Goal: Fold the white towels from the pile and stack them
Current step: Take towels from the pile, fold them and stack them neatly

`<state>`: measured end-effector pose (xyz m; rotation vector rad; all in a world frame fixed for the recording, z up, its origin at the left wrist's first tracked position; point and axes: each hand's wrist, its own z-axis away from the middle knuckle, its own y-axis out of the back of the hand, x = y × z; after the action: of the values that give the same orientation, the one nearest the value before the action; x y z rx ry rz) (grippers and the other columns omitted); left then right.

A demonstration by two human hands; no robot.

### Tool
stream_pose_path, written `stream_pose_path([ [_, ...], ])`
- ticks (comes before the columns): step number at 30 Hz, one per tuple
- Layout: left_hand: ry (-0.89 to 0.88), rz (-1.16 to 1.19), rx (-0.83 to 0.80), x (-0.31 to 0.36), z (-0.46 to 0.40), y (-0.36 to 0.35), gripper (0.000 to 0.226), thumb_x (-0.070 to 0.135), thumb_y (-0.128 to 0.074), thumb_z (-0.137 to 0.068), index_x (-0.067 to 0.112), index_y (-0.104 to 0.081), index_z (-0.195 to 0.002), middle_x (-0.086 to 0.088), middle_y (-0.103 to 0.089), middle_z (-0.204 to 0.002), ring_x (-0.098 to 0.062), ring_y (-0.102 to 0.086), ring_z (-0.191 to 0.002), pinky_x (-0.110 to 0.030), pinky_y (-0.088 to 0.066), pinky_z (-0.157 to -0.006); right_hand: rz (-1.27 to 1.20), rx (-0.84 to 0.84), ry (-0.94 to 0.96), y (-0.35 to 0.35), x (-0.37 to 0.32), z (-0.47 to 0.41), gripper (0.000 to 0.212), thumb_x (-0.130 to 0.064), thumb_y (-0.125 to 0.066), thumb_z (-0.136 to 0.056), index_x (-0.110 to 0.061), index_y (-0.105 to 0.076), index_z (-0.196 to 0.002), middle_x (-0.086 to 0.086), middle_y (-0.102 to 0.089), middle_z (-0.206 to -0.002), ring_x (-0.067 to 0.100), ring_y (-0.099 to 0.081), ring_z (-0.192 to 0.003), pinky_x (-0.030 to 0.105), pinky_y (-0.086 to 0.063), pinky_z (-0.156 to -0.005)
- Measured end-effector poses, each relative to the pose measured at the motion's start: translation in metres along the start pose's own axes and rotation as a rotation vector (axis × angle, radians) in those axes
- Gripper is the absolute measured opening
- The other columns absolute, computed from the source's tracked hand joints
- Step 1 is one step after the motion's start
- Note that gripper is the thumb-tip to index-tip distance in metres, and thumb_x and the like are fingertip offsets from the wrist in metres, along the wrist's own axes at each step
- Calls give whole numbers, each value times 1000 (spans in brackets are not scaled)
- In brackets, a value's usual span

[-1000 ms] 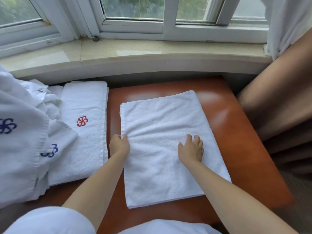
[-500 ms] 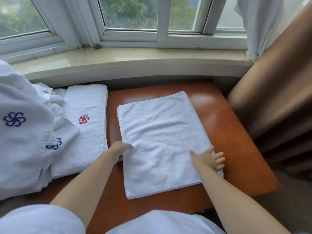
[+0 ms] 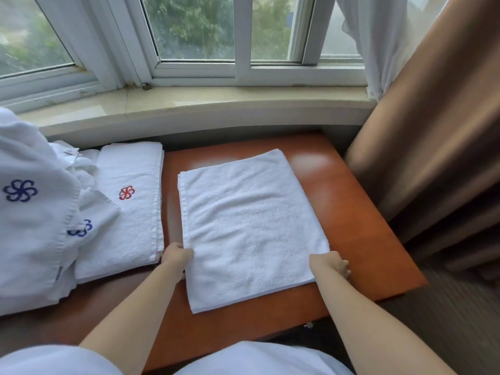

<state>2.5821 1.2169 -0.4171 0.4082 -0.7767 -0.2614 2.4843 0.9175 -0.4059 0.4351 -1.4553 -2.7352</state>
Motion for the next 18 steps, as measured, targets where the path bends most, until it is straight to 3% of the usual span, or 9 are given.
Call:
stream_pose_path([
  [2,34,13,-32,-9,6,0,14,11,-59,-89,5,-55,-101,-19,-56,-115,-36,-56,-108,-48,-52,-89,-55,-13,25,0,6,-1,41,-15,-58,-86,-6,-53,-125,15,-52,-125,34,-55,-109,44,-51,-88],
  [5,76,-26,-139,-13,22,1,47,13,-69,-86,2,-51,-127,-16,-53,-127,-35,-53,-114,-47,-50,-87,-127,-7,90,-2,11,1,36,-9,-55,-85,-6,-53,-120,15,-60,-113,35,-61,-96,37,-53,-70],
  [8,124,11,-169,-24,30,1,48,6,-68,-85,0,-49,-129,-17,-56,-122,-36,-58,-107,-45,-52,-78,-122,-2,134,-3,17,6,34,-10,-55,-85,-8,-51,-119,15,-60,-112,35,-60,-97,39,-53,-74],
  [10,156,104,-99,-34,34,-1,39,2,-63,-88,-6,-52,-125,-21,-59,-117,-38,-61,-103,-48,-53,-87,-129,-8,100,-3,24,7,37,-9,-55,-85,-7,-51,-121,17,-60,-114,36,-60,-98,42,-54,-79],
  [13,142,139,-17,-45,40,-6,39,-1,-60,-88,-6,-48,-125,-20,-56,-118,-40,-58,-108,-49,-50,-94,-287,3,67,-5,29,11,32,-2,-49,-87,-3,-52,-119,19,-60,-113,33,-58,-86,39,-50,-67],
  [15,94,157,-12,-49,46,-8,41,-4,-60,-86,3,-42,-122,-18,-53,-119,-39,-57,-109,-50,-51,-93,-469,52,168,-6,19,26,23,-2,-45,-91,-4,-51,-113,20,-59,-113,35,-59,-91,38,-47,-71],
  [18,122,282,-75,-51,60,-4,42,-5,-60,-86,12,-41,-119,-15,-54,-119,-36,-60,-103,-49,-56,-80,-537,84,550,-9,-11,65,23,-10,-44,-96,-12,-51,-118,15,-60,-113,32,-59,-100,33,-42,-78],
])
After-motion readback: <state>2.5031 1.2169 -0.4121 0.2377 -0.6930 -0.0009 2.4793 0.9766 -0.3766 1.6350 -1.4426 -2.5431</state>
